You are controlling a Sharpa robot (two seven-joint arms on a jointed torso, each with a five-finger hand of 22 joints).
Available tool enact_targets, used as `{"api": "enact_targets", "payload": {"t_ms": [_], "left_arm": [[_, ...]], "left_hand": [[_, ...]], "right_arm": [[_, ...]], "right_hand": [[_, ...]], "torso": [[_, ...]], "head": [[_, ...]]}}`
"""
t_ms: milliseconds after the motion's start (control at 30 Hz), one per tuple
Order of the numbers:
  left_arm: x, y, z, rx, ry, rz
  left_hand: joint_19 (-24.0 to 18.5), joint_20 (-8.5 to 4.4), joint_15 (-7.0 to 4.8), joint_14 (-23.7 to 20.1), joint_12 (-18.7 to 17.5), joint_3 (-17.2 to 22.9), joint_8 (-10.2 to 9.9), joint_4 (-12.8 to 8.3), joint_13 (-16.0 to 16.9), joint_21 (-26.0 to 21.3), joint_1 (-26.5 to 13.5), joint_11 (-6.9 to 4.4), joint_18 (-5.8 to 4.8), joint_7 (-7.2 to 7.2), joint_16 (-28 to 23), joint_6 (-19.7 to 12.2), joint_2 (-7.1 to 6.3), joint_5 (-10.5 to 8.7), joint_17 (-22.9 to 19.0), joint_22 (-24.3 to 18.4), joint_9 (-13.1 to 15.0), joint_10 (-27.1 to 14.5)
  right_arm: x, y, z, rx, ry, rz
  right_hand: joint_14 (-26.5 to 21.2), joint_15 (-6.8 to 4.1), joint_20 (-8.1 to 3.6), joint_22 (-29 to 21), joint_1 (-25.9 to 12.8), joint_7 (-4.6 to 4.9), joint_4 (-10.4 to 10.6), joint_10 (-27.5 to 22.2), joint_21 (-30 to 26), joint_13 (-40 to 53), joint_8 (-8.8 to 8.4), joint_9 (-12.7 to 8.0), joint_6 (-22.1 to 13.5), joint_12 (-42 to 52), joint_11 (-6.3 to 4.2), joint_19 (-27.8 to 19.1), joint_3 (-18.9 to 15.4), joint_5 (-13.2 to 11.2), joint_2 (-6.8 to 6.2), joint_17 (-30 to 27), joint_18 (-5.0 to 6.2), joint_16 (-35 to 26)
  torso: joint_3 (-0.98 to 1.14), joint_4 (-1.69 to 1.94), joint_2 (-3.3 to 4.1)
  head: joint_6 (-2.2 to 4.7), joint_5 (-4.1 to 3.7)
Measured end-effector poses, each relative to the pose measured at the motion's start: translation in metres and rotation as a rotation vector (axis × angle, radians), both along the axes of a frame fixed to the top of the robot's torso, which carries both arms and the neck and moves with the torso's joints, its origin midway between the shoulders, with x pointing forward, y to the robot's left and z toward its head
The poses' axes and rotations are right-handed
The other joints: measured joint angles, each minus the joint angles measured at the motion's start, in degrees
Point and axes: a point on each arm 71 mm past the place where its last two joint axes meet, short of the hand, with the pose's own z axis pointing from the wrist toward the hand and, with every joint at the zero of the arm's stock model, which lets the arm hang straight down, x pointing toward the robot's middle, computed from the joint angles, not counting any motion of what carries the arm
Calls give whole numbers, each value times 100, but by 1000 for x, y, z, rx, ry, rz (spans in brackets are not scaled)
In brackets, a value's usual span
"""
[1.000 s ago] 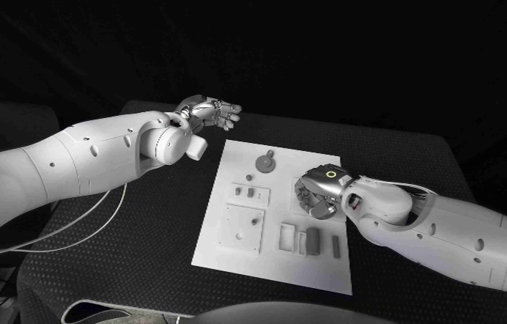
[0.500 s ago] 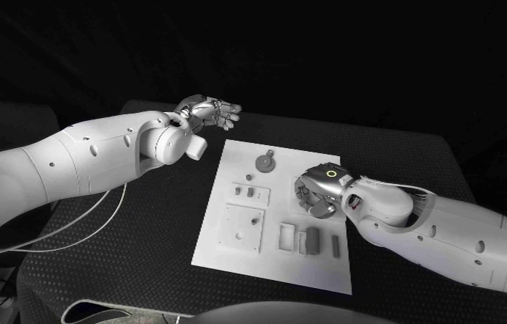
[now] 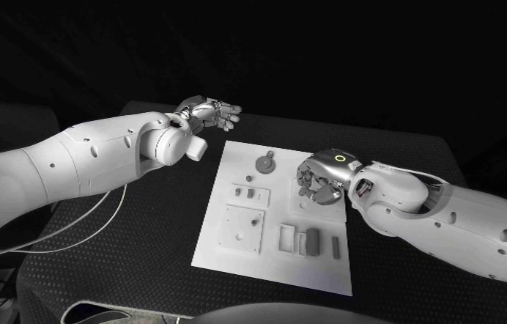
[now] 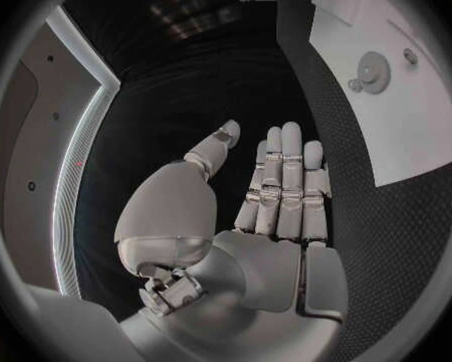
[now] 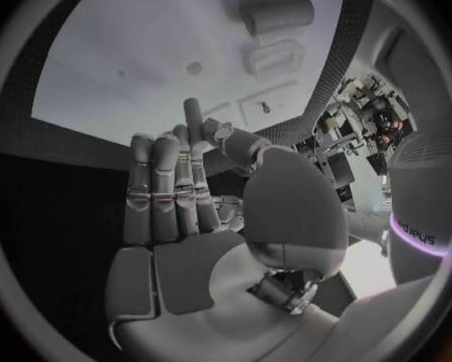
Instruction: Assemble the parts on the task board
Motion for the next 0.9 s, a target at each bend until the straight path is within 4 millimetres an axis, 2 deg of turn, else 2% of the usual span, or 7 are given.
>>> {"api": "enact_targets", "payload": {"t_ms": [200,367,467,767,900], "left_arm": [[0,0,0,0,0,0],[0,0,0,0,0,1],[1,-2,0,0,0,-1],[3,-7,0,-2,-1,-7],[3,-8,-1,-1,-1,-7]], "left_hand": [[21,21,0,0,0,-22,24,22,0,0,-63,0,0,0,-13,0,3,-22,11,8,-4,0],[21,21,0,0,0,-22,23,22,0,0,-63,0,0,0,-13,0,3,-22,16,8,-4,0],[21,21,0,0,0,-47,23,47,0,0,-89,0,1,20,-13,-20,28,-44,31,16,-12,0],[21,21,0,0,0,-47,23,47,0,-22,-113,0,1,20,-35,-21,5,-44,42,22,-12,0],[21,21,0,0,0,-47,23,47,0,-22,-112,0,1,18,-35,-22,5,-44,43,22,-17,0]], "right_arm": [[-8,16,6,40,19,37],[-18,44,10,86,34,101],[-23,62,11,105,36,138],[-47,106,-9,134,67,227],[-57,122,-13,142,63,264]], "right_hand": [[9,9,1,0,0,1,0,-1,23,3,-1,5,-1,-2,0,-1,0,7,0,0,0,0],[9,10,-11,-1,0,-2,0,-2,22,4,-5,26,1,-3,0,28,-1,28,0,0,-1,12],[10,10,-11,0,0,-14,0,-2,22,33,-12,26,13,-15,0,29,-1,28,0,-4,-1,13],[11,13,-10,-1,0,-14,0,-3,22,34,7,21,12,-1,0,29,-1,28,0,-8,-2,14],[17,20,-10,0,0,-14,0,-3,22,34,7,17,12,-1,0,29,-1,28,0,-10,-2,22]], "torso": [[1,1,-1],[2,-3,-1],[1,-7,-1],[-3,17,3],[-2,13,5]], "head": [[17,21],[19,54],[31,99],[33,186],[20,231]]}}
